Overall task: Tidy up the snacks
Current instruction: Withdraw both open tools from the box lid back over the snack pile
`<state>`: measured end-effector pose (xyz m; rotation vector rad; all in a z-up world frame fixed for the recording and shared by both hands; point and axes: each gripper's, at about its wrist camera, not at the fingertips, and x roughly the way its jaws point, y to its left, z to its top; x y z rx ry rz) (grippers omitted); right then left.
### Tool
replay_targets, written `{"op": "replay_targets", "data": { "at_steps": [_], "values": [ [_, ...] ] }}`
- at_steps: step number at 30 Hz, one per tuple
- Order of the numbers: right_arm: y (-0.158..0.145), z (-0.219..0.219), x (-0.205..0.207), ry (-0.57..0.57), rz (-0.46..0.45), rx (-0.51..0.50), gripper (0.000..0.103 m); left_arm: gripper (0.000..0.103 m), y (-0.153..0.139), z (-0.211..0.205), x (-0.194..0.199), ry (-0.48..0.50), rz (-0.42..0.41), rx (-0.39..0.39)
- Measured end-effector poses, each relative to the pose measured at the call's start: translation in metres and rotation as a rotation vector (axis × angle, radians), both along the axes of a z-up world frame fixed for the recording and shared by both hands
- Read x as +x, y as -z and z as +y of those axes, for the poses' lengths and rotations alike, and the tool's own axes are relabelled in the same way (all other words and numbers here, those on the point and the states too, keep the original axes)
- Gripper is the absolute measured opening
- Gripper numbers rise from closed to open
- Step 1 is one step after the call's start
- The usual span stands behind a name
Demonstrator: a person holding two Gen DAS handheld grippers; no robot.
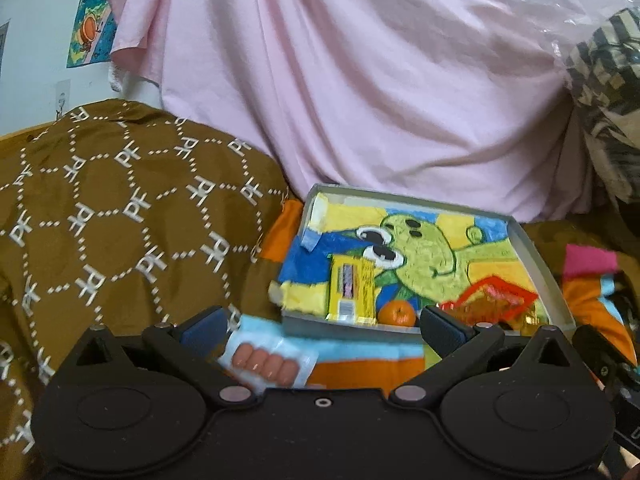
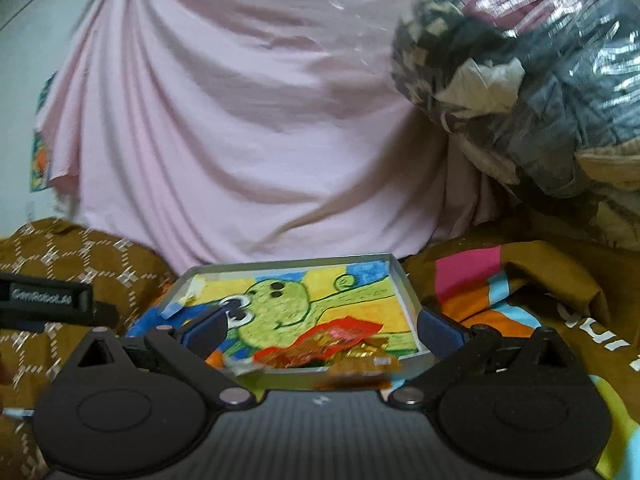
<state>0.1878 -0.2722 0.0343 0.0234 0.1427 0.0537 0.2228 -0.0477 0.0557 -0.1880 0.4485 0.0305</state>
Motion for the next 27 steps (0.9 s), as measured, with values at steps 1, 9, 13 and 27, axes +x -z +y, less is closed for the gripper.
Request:
{"op": "replay_targets", "data": {
  "at_steps": [1, 9, 13, 27],
  "values": [
    [0.000, 0.003, -0.007, -0.008, -0.003, -0.008, 0.103, 0.102, 0.001, 0.002, -0.006, 0.003, 0.005, 0.004],
    [-0.003, 0.031, -0.061, -0.067, -0.042, -0.039, 0.103, 0.102, 0.008, 0.028, -0.049, 0.019, 0.035, 0.022],
    [0.000, 0.042, -0.084, -0.100, -0.021, -0.025, 0.103, 0.102, 0.012, 0.042, -0.066, 0.026, 0.048, 0.037],
    [0.025, 0.091, -0.124, -0.261, 0.119, -0.091, 0.103, 0.102, 0.038, 0.090, -0.109, 0.050, 0.096, 0.064]
  ]
}}
